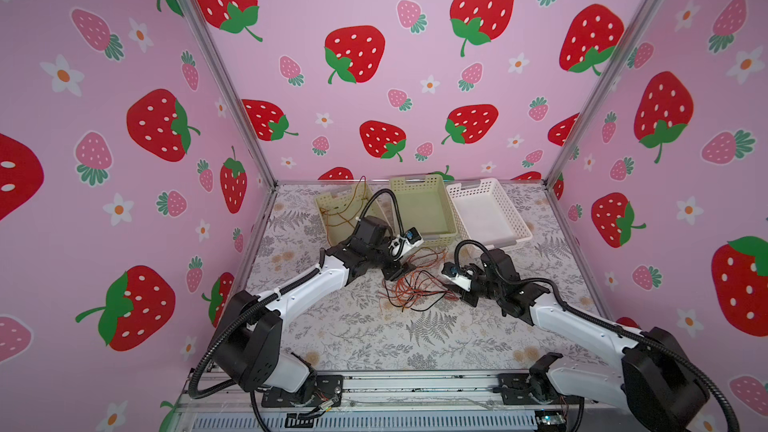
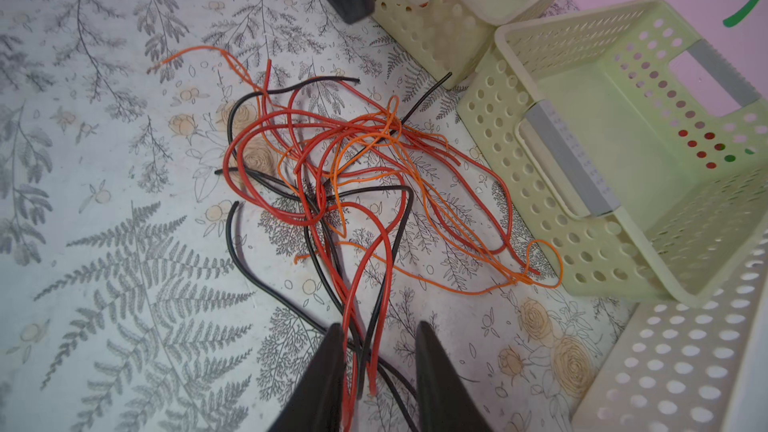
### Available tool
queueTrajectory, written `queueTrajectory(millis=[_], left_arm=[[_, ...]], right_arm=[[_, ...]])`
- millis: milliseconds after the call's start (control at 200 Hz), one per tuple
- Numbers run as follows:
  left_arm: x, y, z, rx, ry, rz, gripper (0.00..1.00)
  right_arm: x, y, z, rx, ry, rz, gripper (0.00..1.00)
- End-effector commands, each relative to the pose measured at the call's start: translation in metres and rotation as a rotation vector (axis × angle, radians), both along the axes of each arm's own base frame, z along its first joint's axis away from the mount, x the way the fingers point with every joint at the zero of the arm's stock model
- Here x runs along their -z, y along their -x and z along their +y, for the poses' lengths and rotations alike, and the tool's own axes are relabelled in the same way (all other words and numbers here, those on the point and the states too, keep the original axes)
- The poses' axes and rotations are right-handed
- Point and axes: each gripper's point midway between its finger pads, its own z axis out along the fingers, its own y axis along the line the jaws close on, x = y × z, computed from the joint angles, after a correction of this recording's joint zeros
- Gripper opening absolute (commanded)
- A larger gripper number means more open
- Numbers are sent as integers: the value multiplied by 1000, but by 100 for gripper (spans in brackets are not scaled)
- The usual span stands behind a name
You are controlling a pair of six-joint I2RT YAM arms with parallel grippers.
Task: Untangle the cables
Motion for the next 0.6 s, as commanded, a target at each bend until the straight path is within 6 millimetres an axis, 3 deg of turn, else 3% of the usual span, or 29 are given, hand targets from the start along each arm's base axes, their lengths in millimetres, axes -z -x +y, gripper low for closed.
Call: queueTrajectory(millis=[0,185,590], left_arm=[[4,3,-18,59,20,-22,59],[16,-4,-32,51,49,8,56],[33,-26,-54,67,71,88,53]], right_arm=[[14,4,-6,10,49,35,26],[26,21,0,-62,112,30,24],[45,17,-4,-38,196,4,23]])
